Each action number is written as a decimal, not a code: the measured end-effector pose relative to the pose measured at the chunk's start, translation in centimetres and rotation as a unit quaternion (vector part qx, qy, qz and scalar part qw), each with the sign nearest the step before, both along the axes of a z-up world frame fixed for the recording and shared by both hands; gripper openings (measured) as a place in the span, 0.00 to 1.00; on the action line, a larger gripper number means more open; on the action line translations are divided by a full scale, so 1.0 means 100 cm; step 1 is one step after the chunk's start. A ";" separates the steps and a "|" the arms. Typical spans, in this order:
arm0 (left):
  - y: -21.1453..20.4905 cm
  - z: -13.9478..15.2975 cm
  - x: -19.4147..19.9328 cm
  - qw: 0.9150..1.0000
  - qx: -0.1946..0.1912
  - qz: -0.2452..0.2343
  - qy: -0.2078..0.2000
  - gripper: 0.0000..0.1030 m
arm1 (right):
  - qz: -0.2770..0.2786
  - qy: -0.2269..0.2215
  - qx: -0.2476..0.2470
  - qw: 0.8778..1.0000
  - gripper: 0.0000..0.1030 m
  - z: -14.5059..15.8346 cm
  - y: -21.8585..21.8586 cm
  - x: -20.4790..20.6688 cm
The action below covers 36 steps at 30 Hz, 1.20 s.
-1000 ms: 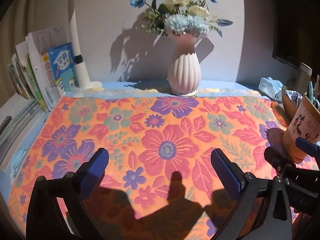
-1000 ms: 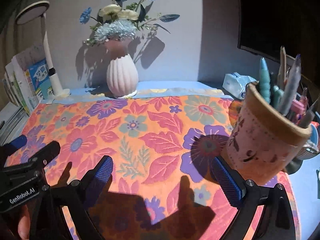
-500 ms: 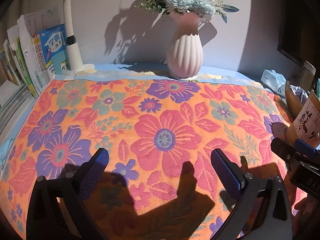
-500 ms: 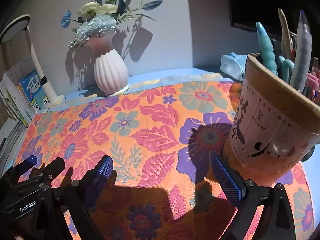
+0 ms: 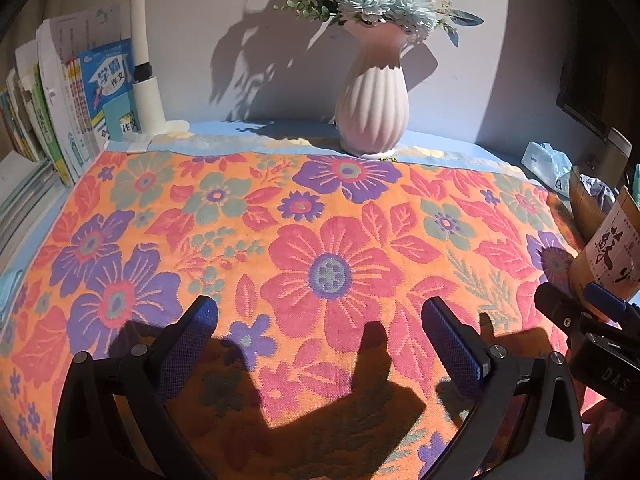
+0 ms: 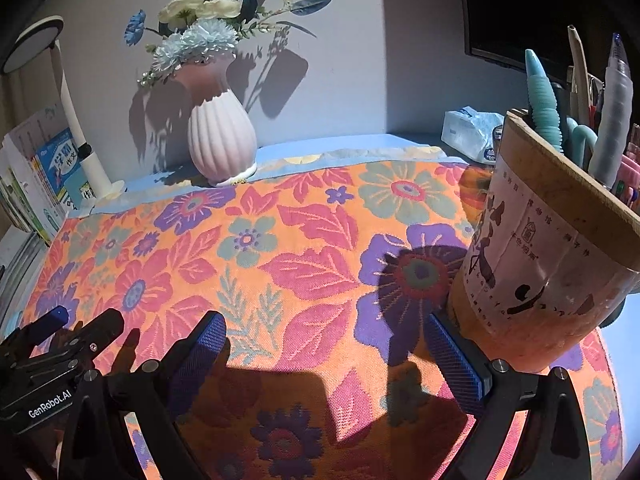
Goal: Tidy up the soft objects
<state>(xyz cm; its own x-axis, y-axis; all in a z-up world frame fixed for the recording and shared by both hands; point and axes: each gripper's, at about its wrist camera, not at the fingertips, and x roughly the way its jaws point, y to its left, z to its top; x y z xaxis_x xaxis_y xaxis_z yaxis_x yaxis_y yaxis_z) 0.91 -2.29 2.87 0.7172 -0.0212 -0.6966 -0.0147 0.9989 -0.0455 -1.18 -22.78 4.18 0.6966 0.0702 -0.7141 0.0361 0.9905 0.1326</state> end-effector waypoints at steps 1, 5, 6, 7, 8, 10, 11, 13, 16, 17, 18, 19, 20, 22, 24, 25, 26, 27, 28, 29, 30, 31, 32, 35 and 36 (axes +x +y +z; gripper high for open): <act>-0.001 0.000 0.000 1.000 0.003 -0.001 0.000 0.99 | 0.000 0.002 -0.001 1.000 0.96 0.000 0.000 0.000; -0.003 0.000 0.000 1.000 0.007 -0.004 -0.001 0.99 | 0.000 0.004 -0.002 1.000 0.96 -0.001 0.001 0.001; -0.003 0.000 0.000 1.000 0.007 -0.004 0.000 0.99 | 0.000 0.004 -0.002 1.000 0.96 -0.001 0.001 0.001; -0.003 0.000 0.000 1.000 0.006 -0.004 0.000 0.99 | 0.000 0.004 -0.002 1.000 0.96 -0.001 0.001 0.001; -0.002 0.000 0.000 1.000 0.005 -0.005 0.000 0.99 | 0.000 0.005 -0.002 1.000 0.96 -0.001 0.001 0.001; -0.001 0.000 0.000 1.000 0.003 -0.005 0.000 0.99 | 0.000 0.006 -0.003 1.000 0.96 -0.001 0.001 0.001; 0.000 0.000 0.000 1.000 0.002 -0.005 0.001 0.99 | 0.000 0.007 -0.003 1.000 0.96 -0.001 0.001 0.002; 0.000 0.000 0.001 1.000 0.001 -0.005 0.002 0.99 | 0.000 0.009 -0.003 1.000 0.96 -0.002 0.000 0.002; -0.001 -0.001 0.000 1.000 0.002 -0.007 0.002 0.99 | 0.000 0.011 -0.004 1.000 0.96 -0.002 0.001 0.003; -0.002 -0.001 0.000 1.000 0.003 -0.007 0.001 0.99 | 0.000 0.013 -0.005 1.000 0.96 -0.003 0.001 0.004; -0.002 -0.001 0.000 1.000 0.003 -0.007 0.001 0.99 | -0.001 0.013 -0.006 1.000 0.96 -0.003 0.001 0.004; -0.002 -0.001 0.000 1.000 0.002 -0.008 0.001 0.99 | -0.001 0.014 -0.006 1.000 0.96 -0.003 0.001 0.003; -0.001 -0.001 0.000 1.000 0.002 -0.008 0.002 0.99 | -0.001 0.014 -0.006 1.000 0.96 -0.003 0.002 0.003; -0.001 -0.001 0.001 1.000 0.001 -0.008 0.002 0.99 | -0.001 0.015 -0.007 1.000 0.96 -0.003 0.002 0.004; -0.001 -0.001 0.001 1.000 0.000 -0.008 0.002 0.99 | 0.000 0.018 -0.008 1.000 0.96 -0.004 0.002 0.005; -0.001 -0.001 0.001 1.000 0.001 -0.009 0.003 0.99 | 0.000 0.019 -0.009 1.000 0.96 -0.004 0.002 0.005; -0.001 -0.001 0.001 1.000 0.001 -0.009 0.003 0.99 | 0.000 0.020 -0.009 1.000 0.96 -0.004 0.002 0.005; -0.001 -0.001 0.001 1.000 0.001 -0.009 0.003 0.99 | -0.001 0.020 -0.010 1.000 0.96 -0.005 0.002 0.005; -0.001 -0.001 0.001 1.000 0.001 -0.009 0.003 0.99 | -0.001 0.021 -0.010 1.000 0.96 -0.005 0.002 0.005; -0.001 -0.001 0.001 1.000 0.001 -0.009 0.003 0.99 | -0.001 0.022 -0.011 1.000 0.96 -0.005 0.003 0.005; -0.001 -0.001 0.001 1.000 0.001 -0.009 0.003 0.99 | -0.002 0.023 -0.011 1.000 0.96 -0.005 0.003 0.006; -0.001 -0.001 0.001 1.000 0.001 -0.007 0.004 0.99 | -0.002 0.027 -0.013 1.000 0.96 -0.006 0.003 0.007; -0.001 -0.001 0.001 1.000 0.001 -0.006 0.005 0.99 | -0.001 0.034 -0.014 0.999 0.96 -0.008 0.003 0.009; 0.001 -0.001 0.001 1.000 -0.001 -0.004 0.005 0.99 | 0.001 0.070 -0.021 0.997 0.96 -0.017 0.005 0.017; 0.002 0.000 0.001 1.000 0.001 0.002 0.001 0.99 | -0.002 0.075 -0.021 0.997 0.96 -0.019 0.004 0.018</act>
